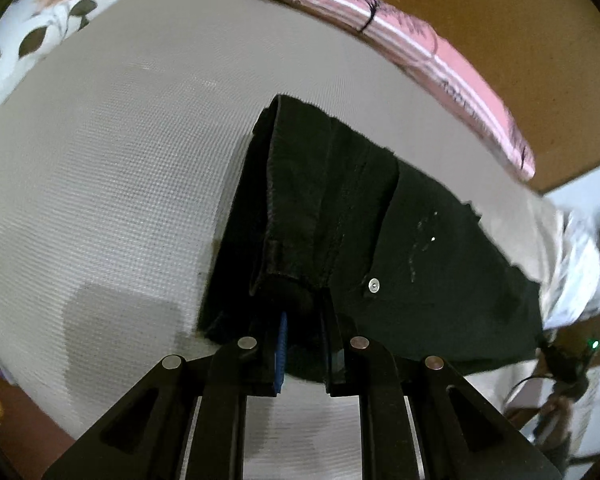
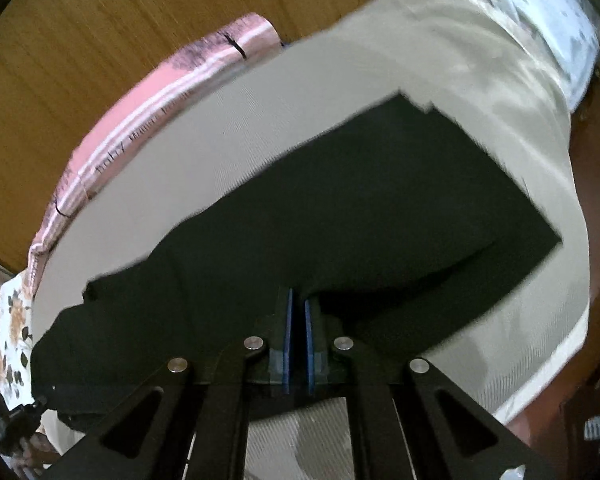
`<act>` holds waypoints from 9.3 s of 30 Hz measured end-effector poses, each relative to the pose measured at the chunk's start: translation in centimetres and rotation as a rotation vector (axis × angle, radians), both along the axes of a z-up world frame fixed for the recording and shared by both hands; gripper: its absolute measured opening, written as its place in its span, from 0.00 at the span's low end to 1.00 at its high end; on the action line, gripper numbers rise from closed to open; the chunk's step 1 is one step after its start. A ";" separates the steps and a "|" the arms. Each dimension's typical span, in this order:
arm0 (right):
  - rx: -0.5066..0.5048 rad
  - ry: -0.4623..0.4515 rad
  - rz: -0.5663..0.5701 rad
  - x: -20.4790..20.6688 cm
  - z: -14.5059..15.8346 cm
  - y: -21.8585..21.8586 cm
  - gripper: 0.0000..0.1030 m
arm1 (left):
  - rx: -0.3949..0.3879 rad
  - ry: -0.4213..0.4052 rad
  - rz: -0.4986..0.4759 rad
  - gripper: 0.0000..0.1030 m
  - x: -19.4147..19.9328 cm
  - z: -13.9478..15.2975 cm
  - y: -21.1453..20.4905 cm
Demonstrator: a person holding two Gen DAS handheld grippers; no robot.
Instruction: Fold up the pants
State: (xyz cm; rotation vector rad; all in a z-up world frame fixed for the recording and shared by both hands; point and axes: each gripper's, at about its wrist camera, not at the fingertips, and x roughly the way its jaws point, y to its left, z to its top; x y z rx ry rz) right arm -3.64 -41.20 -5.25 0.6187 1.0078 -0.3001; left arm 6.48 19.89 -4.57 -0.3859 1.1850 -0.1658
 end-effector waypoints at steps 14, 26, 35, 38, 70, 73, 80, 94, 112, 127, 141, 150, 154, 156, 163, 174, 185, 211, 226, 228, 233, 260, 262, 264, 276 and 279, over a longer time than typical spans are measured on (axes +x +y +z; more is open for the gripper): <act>0.227 -0.018 -0.019 -1.9 -3.4 -2.0 0.37 | 0.279 -0.032 -0.156 0.27 -2.1 1.1 -3.8; 0.271 -0.157 -0.189 -5.6 -2.5 -10.0 0.37 | 0.275 -0.259 -0.346 0.30 -6.1 7.2 -8.3; 0.287 -0.130 -0.309 -7.1 -4.1 -13.9 0.37 | 0.156 -0.285 -0.658 0.30 -3.2 6.1 -20.9; 0.291 -0.129 -0.327 -7.7 -4.6 -14.8 0.34 | 0.135 -0.291 -0.758 0.30 -3.0 5.3 -25.1; 0.431 -0.350 -0.249 -5.1 -0.4 -15.3 0.05 | 0.176 -0.248 -1.093 0.30 -6.9 -1.9 -40.2; 0.402 -0.367 -0.230 -4.6 1.5 -14.6 0.05 | 0.190 -0.253 -1.075 0.30 -6.6 -2.0 -40.9; 0.381 -0.397 -0.213 -4.7 3.5 -13.9 0.05 | 0.207 -0.261 -1.085 0.26 -6.3 -2.0 -42.8; 0.361 -0.260 -0.352 -10.3 -2.4 -14.6 0.04 | 0.212 -0.290 -1.176 0.06 -7.7 -2.4 -44.4; 0.306 -0.165 -0.461 -11.2 -5.4 -17.2 0.06 | 0.087 -0.288 -1.045 0.22 -5.8 -0.3 -40.9; 0.090 -0.120 -0.294 -7.1 0.8 -14.2 0.14 | 0.189 -0.337 -0.388 0.25 3.3 1.0 -19.9; 0.189 -0.089 0.665 17.7 4.1 12.6 0.36 | 0.132 -0.285 -0.206 0.26 2.4 -1.0 -11.1; 0.176 0.055 0.957 25.0 0.6 24.6 0.37 | 0.084 -0.259 -0.205 0.26 1.6 -2.4 -9.5; 0.146 0.099 0.991 26.1 -1.1 26.8 0.30 | 0.079 -0.257 -0.212 0.26 1.4 -2.6 -9.4; 0.133 0.079 0.987 26.2 -0.7 26.8 0.14 | 0.066 -0.251 -0.210 0.26 1.3 -2.8 -9.1; 0.079 -0.001 0.944 26.5 0.6 26.8 0.06 | 0.027 -0.244 -0.199 0.25 0.3 -3.1 -7.8; 0.067 -0.054 0.857 26.3 1.5 25.8 0.17 | 0.010 -0.230 -0.186 0.18 -0.2 -3.2 -7.0; 0.055 -0.006 0.780 18.9 0.2 22.5 0.26 | 0.085 -0.230 -0.198 0.18 -0.4 -2.8 -7.7; 0.245 -0.154 -0.159 -7.1 -0.9 -8.8 0.36 | 0.158 -0.310 -0.427 0.36 -0.9 2.6 -17.3; 0.351 -0.197 -0.361 -11.5 -6.3 -15.4 0.36 | 0.125 -0.215 -0.707 0.38 1.1 0.3 -31.1; 0.344 -0.211 -0.359 -10.7 -6.4 -15.6 0.36 | 0.124 -0.205 -0.717 0.38 1.0 -0.2 -31.9; 0.332 -0.228 -0.361 -9.4 -6.8 -16.7 0.23 | 0.143 -0.171 -0.732 0.38 0.8 -1.8 -33.2; 0.383 -0.308 0.297 5.8 3.1 6.6 0.08 | -0.025 -0.202 -0.421 0.39 1.2 0.8 -20.8; 0.376 -0.260 0.377 6.8 2.1 10.1 0.08 | -0.039 -0.198 -0.407 0.39 0.9 0.7 -20.2; 0.376 -0.212 0.440 7.1 1.0 12.7 0.08 | -0.055 -0.190 -0.396 0.39 0.7 0.5 -19.7; 0.288 -0.059 0.706 5.9 -1.0 19.9 0.38 | -0.156 -0.173 -0.434 0.39 0.8 0.8 -20.0; 0.290 -0.096 0.694 5.1 0.1 19.6 0.41 | -0.194 -0.150 -0.448 0.39 1.0 0.7 -20.4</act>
